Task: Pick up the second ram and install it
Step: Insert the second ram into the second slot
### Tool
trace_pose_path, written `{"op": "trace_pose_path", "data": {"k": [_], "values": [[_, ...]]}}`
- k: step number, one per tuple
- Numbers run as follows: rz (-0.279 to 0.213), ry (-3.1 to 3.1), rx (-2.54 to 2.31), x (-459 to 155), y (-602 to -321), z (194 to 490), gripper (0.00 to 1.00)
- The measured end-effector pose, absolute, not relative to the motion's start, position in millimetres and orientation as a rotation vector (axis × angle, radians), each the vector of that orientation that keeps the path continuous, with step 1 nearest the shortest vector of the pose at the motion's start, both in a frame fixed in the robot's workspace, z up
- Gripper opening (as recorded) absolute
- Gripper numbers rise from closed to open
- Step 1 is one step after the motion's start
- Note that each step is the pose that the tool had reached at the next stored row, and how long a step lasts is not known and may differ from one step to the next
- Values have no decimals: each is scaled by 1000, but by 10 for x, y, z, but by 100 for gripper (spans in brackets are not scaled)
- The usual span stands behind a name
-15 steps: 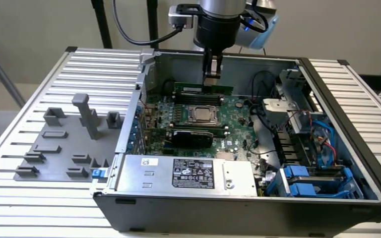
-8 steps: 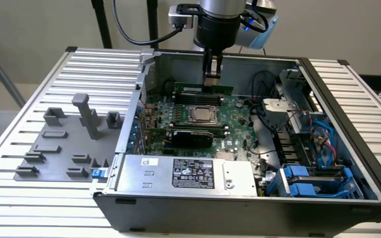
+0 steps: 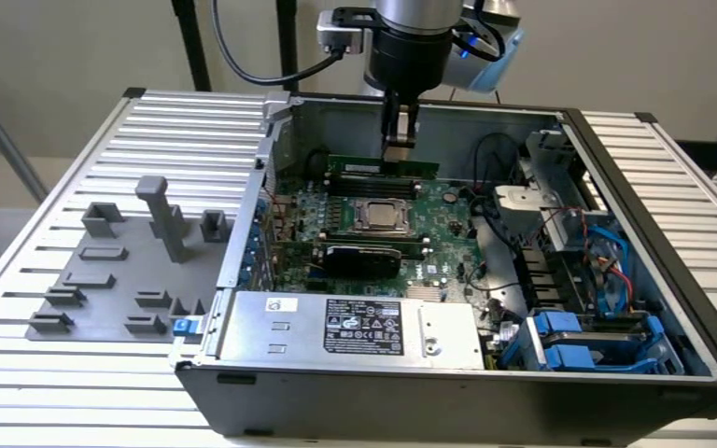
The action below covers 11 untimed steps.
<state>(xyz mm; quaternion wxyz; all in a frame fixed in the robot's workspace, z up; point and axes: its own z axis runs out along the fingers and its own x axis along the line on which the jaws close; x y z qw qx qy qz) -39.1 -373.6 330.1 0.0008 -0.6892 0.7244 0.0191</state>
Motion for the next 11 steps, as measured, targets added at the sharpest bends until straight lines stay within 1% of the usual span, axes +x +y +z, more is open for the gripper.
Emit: {"op": "trace_pose_path", "data": {"k": [11], "values": [[60,2272,-2166,-393,-3736,3141,14]]}}
